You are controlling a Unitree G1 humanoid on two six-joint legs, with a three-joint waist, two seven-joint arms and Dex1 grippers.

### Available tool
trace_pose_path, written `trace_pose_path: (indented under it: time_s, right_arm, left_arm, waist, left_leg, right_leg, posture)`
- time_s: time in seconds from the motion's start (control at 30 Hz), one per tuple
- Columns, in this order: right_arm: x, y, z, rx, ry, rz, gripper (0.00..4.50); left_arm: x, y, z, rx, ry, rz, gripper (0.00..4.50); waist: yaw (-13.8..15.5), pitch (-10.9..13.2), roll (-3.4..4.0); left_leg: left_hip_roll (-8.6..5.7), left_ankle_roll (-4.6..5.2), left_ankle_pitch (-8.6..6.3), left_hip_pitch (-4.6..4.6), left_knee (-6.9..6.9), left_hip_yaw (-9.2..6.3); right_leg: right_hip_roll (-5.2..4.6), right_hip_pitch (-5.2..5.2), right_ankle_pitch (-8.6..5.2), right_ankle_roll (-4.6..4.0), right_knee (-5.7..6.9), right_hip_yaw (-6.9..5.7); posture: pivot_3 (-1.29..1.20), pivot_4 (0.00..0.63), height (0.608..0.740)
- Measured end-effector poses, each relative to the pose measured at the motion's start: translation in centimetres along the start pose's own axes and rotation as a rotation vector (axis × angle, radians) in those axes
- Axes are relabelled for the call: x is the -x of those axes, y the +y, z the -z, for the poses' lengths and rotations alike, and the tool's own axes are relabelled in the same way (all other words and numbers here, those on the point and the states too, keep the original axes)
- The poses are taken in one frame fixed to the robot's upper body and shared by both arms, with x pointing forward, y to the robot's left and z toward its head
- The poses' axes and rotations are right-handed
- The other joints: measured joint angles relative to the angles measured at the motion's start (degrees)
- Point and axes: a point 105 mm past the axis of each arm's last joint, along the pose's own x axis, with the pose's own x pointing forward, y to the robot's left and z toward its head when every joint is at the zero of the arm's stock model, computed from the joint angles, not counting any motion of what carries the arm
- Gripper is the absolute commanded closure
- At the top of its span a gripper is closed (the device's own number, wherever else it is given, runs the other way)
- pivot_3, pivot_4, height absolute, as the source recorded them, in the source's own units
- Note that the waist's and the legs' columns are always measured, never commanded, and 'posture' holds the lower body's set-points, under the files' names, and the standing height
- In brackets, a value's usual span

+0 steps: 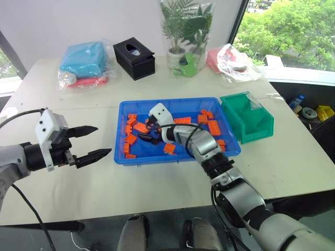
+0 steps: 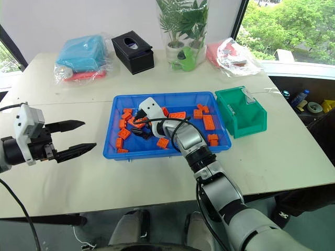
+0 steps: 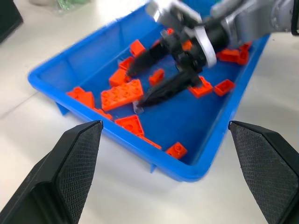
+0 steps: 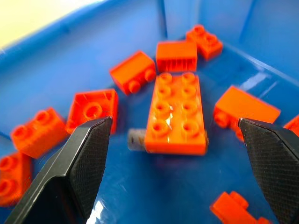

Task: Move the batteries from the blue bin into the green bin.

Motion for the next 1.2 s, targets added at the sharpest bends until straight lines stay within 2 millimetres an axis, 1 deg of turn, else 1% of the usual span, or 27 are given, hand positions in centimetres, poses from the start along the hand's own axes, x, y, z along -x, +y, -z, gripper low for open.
trace_pose_path:
  time_s: [0.07, 0.13, 0.2, 0.23, 0.43, 0.5, 0.6, 0.7, 0.77, 0.83, 0.9, 0.93, 1.0, 1.1, 1.17, 1.2]
  right_arm:
    - [-0.1, -0.2, 0.1, 0.011, 0.000, 0.009, 0.94]
    - [-0.1, -0.5, 0.5, 0.004, 0.004, 0.016, 1.92]
    - [-0.1, -0.6, 0.4, 0.009, -0.004, 0.019, 2.99]
    - [-0.1, -0.6, 0.3, 0.014, -0.008, 0.020, 3.37]
    - [-0.2, -0.5, 0.3, 0.014, -0.012, 0.014, 3.36]
    - [-0.3, -0.1, 0.1, 0.016, -0.020, -0.009, 3.36]
    - [-0.5, 0.7, -0.4, 0.036, -0.035, -0.042, 3.36]
    - [-0.7, 1.3, -1.4, 0.096, -0.048, -0.066, 3.36]
    - [-0.4, 1.3, -2.0, 0.118, -0.061, -0.079, 3.36]
    - [0.6, 0.9, -2.6, 0.148, -0.075, -0.085, 3.36]
    - [2.2, 0.0, -3.0, 0.181, -0.084, -0.080, 3.36]
    - [3.2, -0.5, -2.9, 0.189, -0.079, -0.078, 3.36]
    - [5.1, -1.3, -2.1, 0.195, -0.059, -0.085, 3.36]
    - [7.8, -2.0, 0.2, 0.193, 0.007, -0.110, 3.36]
    - [9.2, -2.4, 1.4, 0.181, 0.054, -0.124, 3.36]
    - [9.7, -2.3, 1.8, 0.175, 0.069, -0.132, 2.86]
  left_arm:
    - [0.0, 0.1, -0.1, -0.004, -0.004, -0.005, 0.00]
    - [-0.1, 0.1, -0.1, -0.002, -0.004, -0.005, 0.00]
    - [-0.1, 0.2, -0.1, -0.002, -0.005, -0.006, 0.00]
    - [-0.1, 0.2, -0.2, -0.003, -0.006, -0.006, 0.00]
    - [-0.4, 0.1, -0.2, -0.005, -0.010, 0.001, 0.00]
    - [-0.5, 0.2, 0.0, -0.001, -0.007, 0.003, 0.00]
    - [-0.5, 0.3, 0.0, -0.004, -0.005, 0.000, 0.00]
    - [-0.7, 0.4, -0.2, -0.018, -0.015, -0.004, 0.00]
    - [-0.7, 0.4, -0.3, -0.020, -0.018, -0.004, 0.00]
    - [-0.9, 0.3, -0.2, -0.015, -0.021, -0.001, 0.00]
    - [-0.9, 0.3, -0.1, -0.012, -0.022, -0.001, 0.00]
    - [-0.9, 0.3, -0.1, -0.011, -0.021, -0.002, 0.00]
    - [-0.9, 0.3, 0.0, -0.008, -0.019, -0.004, 0.00]
    - [-1.0, 0.3, 0.1, -0.006, -0.020, -0.004, 0.00]
    - [-1.1, 0.3, 0.1, -0.003, -0.022, -0.006, 0.00]
    - [-1.1, 0.3, 0.2, -0.002, -0.022, -0.005, 0.00]
  waist:
    - [-0.1, 0.0, -0.01]
    - [-0.2, 0.0, -0.01]
    - [-0.2, 0.0, -0.01]
    - [-0.2, 0.0, -0.01]
    - [-0.1, 0.0, -0.02]
    - [-0.2, 0.0, -0.02]
    - [-0.6, 0.0, -0.02]
    - [-1.1, 0.0, -0.02]
    - [-1.1, 0.0, -0.02]
    - [-0.9, 0.0, -0.02]
    - [-0.7, 0.0, -0.08]
    - [-0.7, -0.1, -0.11]
    - [-0.7, -0.1, -0.12]
    - [-0.8, -0.1, -0.12]
    - [-0.9, -0.1, -0.12]
    - [-1.0, -0.1, -0.13]
  left_leg:
    - [0.00, 0.00, 0.00, 0.00, 0.00, 0.00]
    - [0.00, -0.01, 0.01, 0.00, 0.00, 0.00]
    - [0.00, -0.01, 0.01, 0.00, 0.00, 0.00]
    - [0.00, -0.01, 0.01, 0.00, 0.00, 0.00]
    - [0.00, -0.02, 0.02, 0.00, 0.01, 0.00]
    - [0.00, -0.02, 0.02, 0.00, 0.00, 0.00]
    - [0.01, -0.01, 0.02, 0.00, 0.00, 0.00]
    - [0.01, -0.01, 0.02, 0.00, -0.01, -0.01]
    - [0.01, -0.01, 0.02, 0.00, -0.02, 0.00]
    - [0.00, -0.01, 0.02, 0.00, 0.00, -0.01]
    - [-0.01, -0.02, 0.02, -0.01, 0.02, -0.01]
    - [-0.01, -0.02, 0.02, -0.01, 0.04, -0.01]
    - [-0.01, -0.02, 0.02, -0.01, 0.04, -0.01]
    - [-0.01, -0.01, 0.02, -0.01, 0.02, -0.01]
    - [0.00, -0.01, 0.02, -0.01, 0.01, 0.00]
    - [0.00, -0.01, 0.02, 0.01, 0.00, 0.00]
  right_leg:
    - [0.00, 0.00, 0.01, 0.02, 0.01, 0.00]
    - [0.00, -0.01, 0.02, 0.03, 0.03, 0.00]
    - [0.00, -0.01, 0.03, 0.06, 0.04, 0.00]
    - [0.00, -0.01, 0.03, 0.06, 0.04, 0.00]
    - [0.00, -0.01, 0.03, 0.06, 0.05, 0.00]
    - [0.00, -0.02, 0.04, 0.06, 0.05, 0.00]
    - [0.00, -0.03, 0.04, 0.07, 0.09, 0.00]
    - [0.00, -0.05, 0.04, 0.07, 0.11, 0.00]
    - [0.00, -0.06, 0.04, 0.08, 0.12, 0.00]
    - [-0.02, -0.03, 0.04, 0.08, 0.12, 0.00]
    - [-0.04, 0.00, 0.04, 0.08, 0.09, 0.00]
    - [-0.04, 0.00, 0.04, 0.07, 0.08, 0.00]
    - [-0.04, 0.01, 0.04, 0.07, 0.07, 0.00]
    - [-0.04, 0.00, 0.04, 0.07, 0.07, -0.01]
    - [-0.03, 0.00, 0.04, 0.08, 0.07, -0.01]
    - [-0.03, 0.00, 0.04, 0.08, 0.07, -0.01]
  posture:
    - [0.00, 0.150, 0.657]
    - [0.00, 0.150, 0.657]
    - [0.00, 0.150, 0.657]
    - [0.00, 0.150, 0.657]
    - [0.00, 0.150, 0.657]
    - [0.00, 0.150, 0.657]
    - [0.00, 0.150, 0.657]
    - [0.00, 0.150, 0.657]
    - [0.00, 0.150, 0.657]
    - [0.00, 0.150, 0.657]
    - [0.00, 0.150, 0.657]
    - [0.00, 0.150, 0.657]
    - [0.00, 0.150, 0.657]
    - [0.00, 0.150, 0.657]
    - [0.00, 0.150, 0.657]
    - [0.00, 0.150, 0.657]
